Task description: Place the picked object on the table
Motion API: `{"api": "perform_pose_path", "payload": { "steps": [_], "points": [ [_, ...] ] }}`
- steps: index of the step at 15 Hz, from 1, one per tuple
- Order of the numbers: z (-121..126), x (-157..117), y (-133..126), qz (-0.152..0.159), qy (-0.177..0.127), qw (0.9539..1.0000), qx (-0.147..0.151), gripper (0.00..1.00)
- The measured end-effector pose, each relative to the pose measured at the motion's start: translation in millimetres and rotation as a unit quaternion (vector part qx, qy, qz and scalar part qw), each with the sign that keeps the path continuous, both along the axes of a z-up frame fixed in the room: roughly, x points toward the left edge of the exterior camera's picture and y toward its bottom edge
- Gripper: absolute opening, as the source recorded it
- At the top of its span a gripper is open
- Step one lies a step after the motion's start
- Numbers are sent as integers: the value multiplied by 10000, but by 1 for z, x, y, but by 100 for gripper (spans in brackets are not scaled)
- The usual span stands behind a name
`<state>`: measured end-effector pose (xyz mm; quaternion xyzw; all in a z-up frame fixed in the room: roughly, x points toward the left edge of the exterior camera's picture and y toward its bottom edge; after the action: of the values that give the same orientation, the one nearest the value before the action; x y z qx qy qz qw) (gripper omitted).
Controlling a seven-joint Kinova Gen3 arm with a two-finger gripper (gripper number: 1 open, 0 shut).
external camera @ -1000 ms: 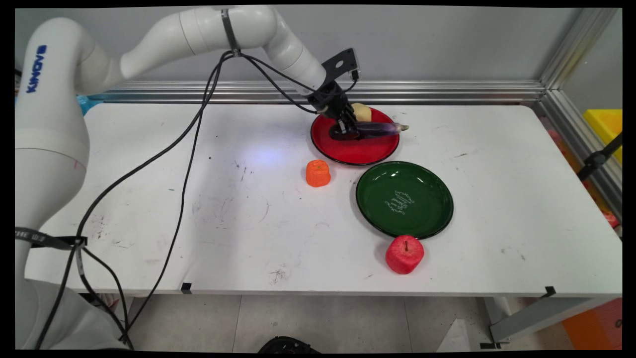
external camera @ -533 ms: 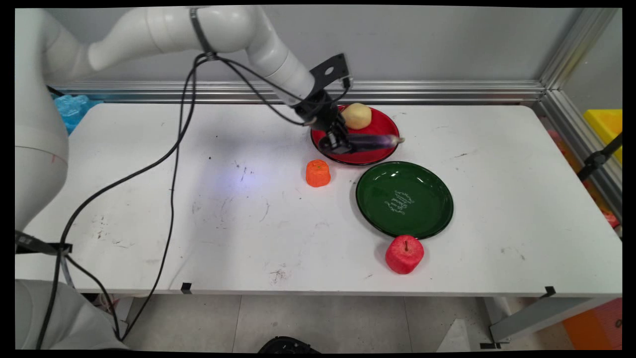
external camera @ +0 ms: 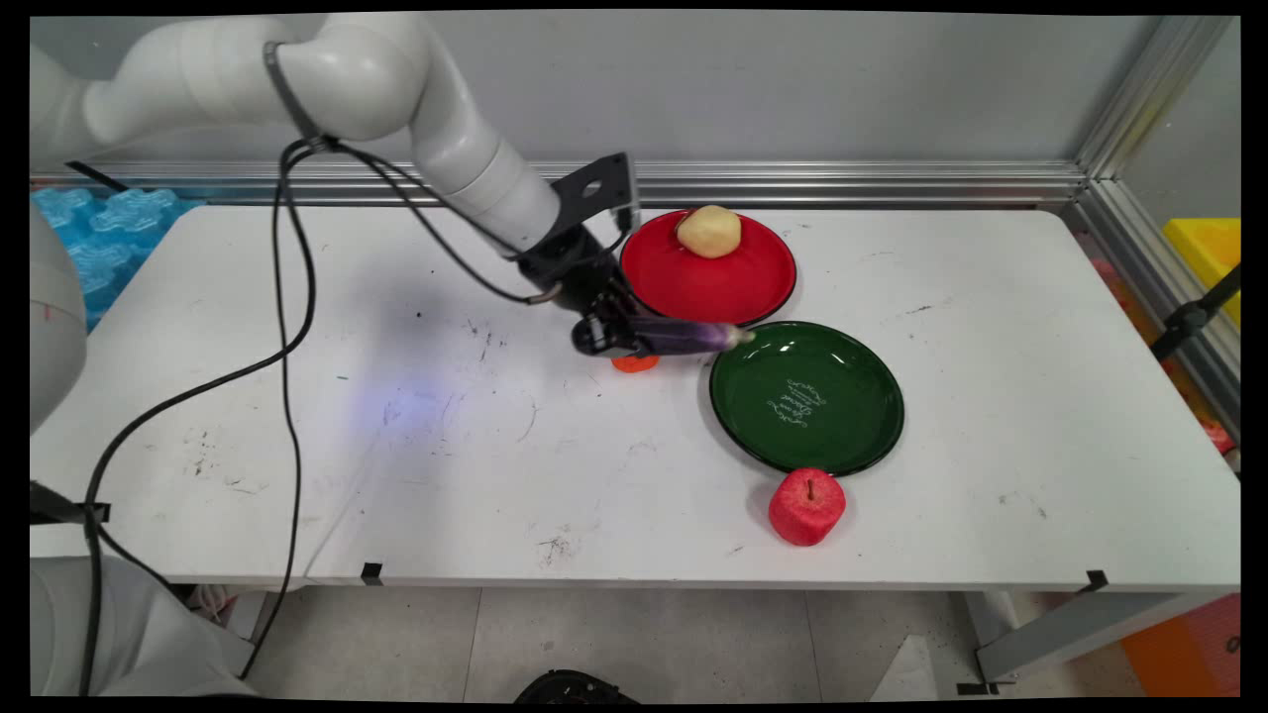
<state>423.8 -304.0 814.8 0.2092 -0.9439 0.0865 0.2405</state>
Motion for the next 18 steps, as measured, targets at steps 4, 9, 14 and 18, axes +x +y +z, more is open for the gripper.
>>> {"api": "perform_pose_path", "payload": {
  "steps": [4,9,14,18],
  "points": [
    [-4,13,24,-34,-116,9999,40,0],
    [-15,26,42,-84,-210,9997,52,0],
    [-26,32,48,-107,-229,9997,11,0],
    [-36,33,46,-104,-214,9997,-66,0]
  ]
}}
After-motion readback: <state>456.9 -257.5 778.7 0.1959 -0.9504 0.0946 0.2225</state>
